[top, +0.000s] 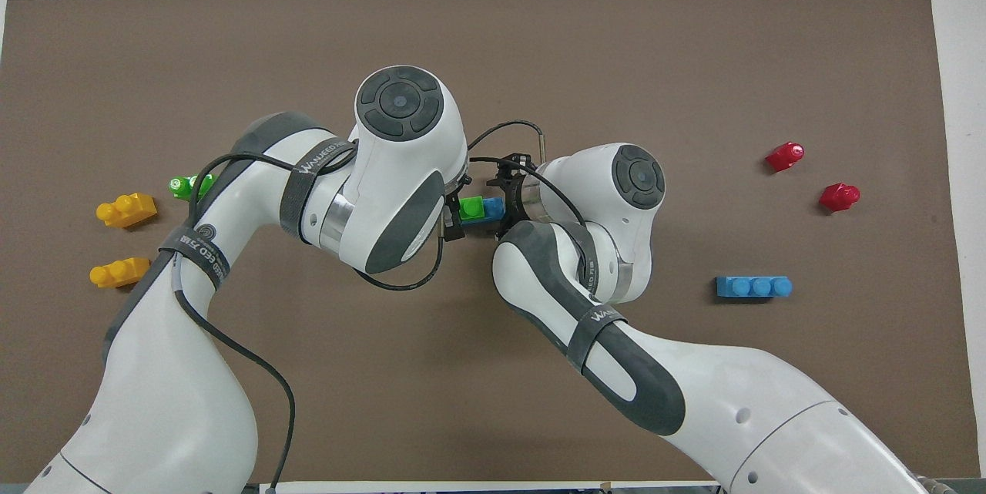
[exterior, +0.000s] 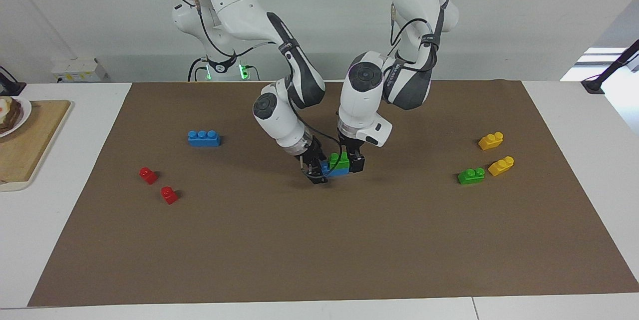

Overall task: Remove green block with left arm and hold with right
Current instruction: 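Grasp the green brick with the left gripper while the right gripper grasps the blue brick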

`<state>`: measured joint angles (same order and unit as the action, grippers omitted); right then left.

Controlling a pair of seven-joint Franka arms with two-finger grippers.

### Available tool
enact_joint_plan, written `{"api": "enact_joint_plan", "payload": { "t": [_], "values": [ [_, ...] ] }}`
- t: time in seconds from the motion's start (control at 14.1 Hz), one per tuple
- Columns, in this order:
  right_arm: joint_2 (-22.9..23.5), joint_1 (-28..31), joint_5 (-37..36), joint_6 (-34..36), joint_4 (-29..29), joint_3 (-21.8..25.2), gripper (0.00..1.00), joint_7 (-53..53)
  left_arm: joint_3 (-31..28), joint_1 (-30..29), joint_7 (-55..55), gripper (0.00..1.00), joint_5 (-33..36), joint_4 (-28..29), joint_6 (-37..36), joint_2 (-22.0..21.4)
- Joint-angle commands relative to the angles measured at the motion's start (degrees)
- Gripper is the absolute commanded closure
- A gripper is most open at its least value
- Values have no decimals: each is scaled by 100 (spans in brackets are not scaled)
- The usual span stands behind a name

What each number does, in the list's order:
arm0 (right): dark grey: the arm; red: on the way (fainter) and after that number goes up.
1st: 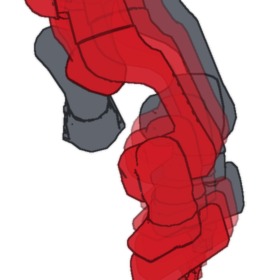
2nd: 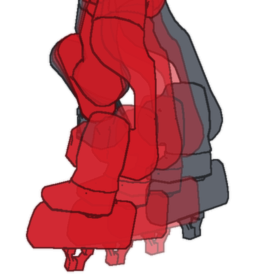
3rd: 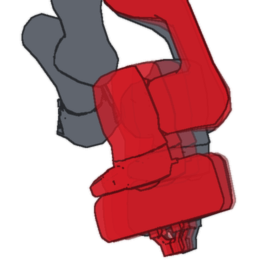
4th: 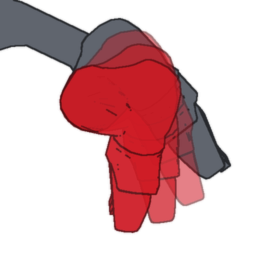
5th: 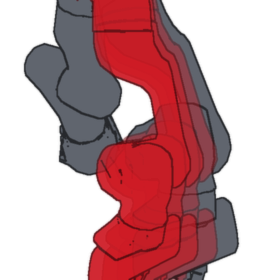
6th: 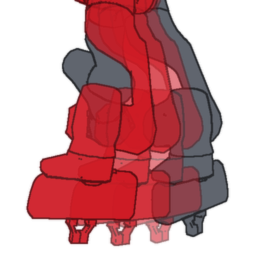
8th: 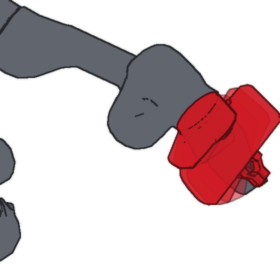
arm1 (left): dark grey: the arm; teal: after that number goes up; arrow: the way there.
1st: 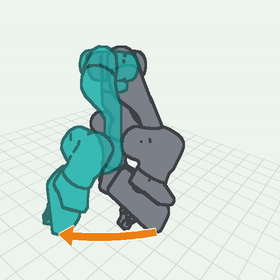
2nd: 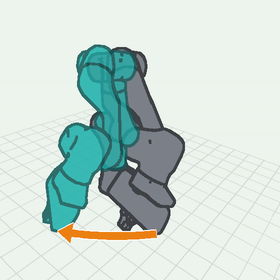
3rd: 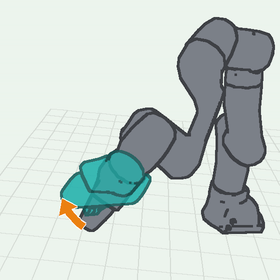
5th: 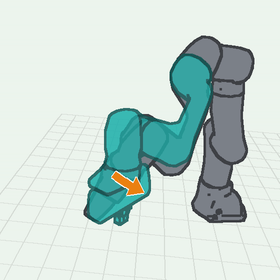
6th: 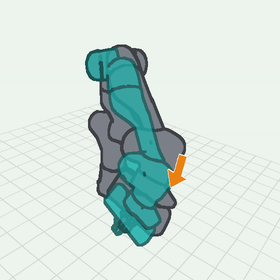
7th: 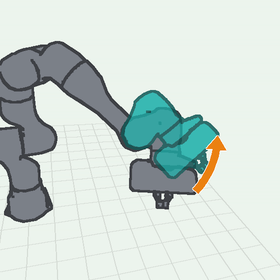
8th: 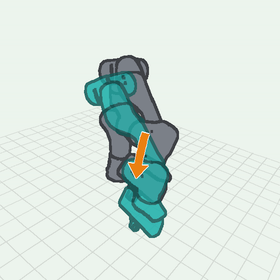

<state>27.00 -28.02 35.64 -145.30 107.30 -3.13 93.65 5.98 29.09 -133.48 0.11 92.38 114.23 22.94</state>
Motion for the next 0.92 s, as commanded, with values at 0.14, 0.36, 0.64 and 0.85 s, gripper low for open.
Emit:
{"api": "enact_joint_plan", "payload": {
  "t": [0.14,0.36,0.64,0.85],
  "values": [
    [16,16,267,-139,1,-3,100,-22,18,26,-46,0,112,667,564,-307],
    [16,-11,277,-174,1,-3,100,-49,18,62,-55,0,112,931,837,-369],
    [16,-28,347,-183,-16,-3,100,-40,26,132,-125,0,112,940,890,-387],
    [16,-20,364,-183,-51,-3,100,4,18,141,-248,0,112,940,1022,-290]
  ]
}}
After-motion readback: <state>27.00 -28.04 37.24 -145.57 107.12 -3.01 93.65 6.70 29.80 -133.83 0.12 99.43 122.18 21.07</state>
